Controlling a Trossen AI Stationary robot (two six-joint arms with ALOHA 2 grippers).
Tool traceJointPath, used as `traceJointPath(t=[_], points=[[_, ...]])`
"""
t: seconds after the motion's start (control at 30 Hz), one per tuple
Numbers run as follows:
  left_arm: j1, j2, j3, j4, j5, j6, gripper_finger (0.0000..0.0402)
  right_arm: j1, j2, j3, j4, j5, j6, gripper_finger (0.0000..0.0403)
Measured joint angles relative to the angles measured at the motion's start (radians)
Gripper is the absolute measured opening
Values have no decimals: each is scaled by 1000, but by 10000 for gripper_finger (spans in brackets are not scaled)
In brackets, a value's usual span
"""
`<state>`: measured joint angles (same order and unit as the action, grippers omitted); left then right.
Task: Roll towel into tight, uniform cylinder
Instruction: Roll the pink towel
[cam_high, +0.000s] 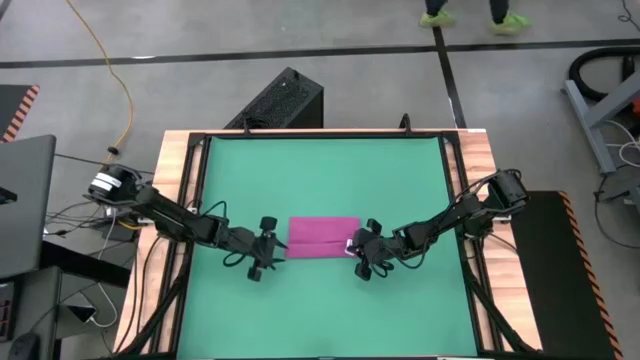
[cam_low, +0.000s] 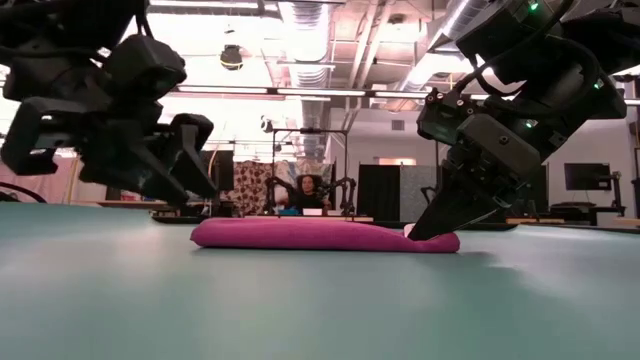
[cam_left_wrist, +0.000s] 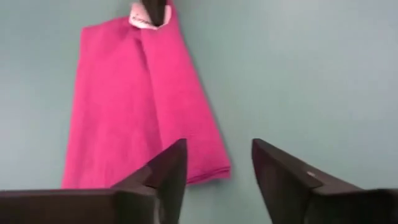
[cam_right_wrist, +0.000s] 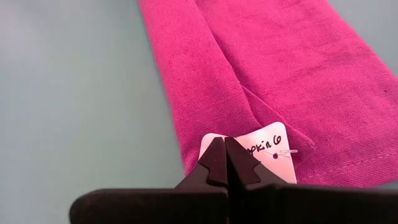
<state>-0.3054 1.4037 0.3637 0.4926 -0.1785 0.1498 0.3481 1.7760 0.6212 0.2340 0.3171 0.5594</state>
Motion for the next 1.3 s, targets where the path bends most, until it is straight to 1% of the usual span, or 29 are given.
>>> traceJointPath(t=[0.1,0.2,0.27,0.37,0.43,0.53,0.63,0.8,0.9,1.0,1.2,1.3], points=[[-19,40,0,41,-10,39,201,0,0,0,0,0,-2,5],[-28,94,1,95,-14,75,218,-1,0,0,0,0,-2,5],[-29,125,1,117,-35,101,221,-2,0,0,2,0,-1,5],[-28,177,2,153,-113,128,221,-2,0,0,2,0,6,5],[-26,210,2,174,-144,138,221,-2,0,0,2,0,6,5],[-23,249,3,214,-154,145,222,-2,0,0,2,0,6,5],[-5,290,3,221,-167,121,222,-2,0,0,2,0,6,5],[36,347,6,241,-126,76,222,-2,0,0,2,0,9,5],[41,360,6,251,-129,62,222,-2,0,0,2,0,10,5],[42,361,7,246,-140,58,211,-2,0,-1,6,0,10,5],[37,361,7,240,-139,40,160,-2,0,-2,13,0,10,5],[27,343,5,241,-177,85,143,-2,0,-2,13,0,10,5]])
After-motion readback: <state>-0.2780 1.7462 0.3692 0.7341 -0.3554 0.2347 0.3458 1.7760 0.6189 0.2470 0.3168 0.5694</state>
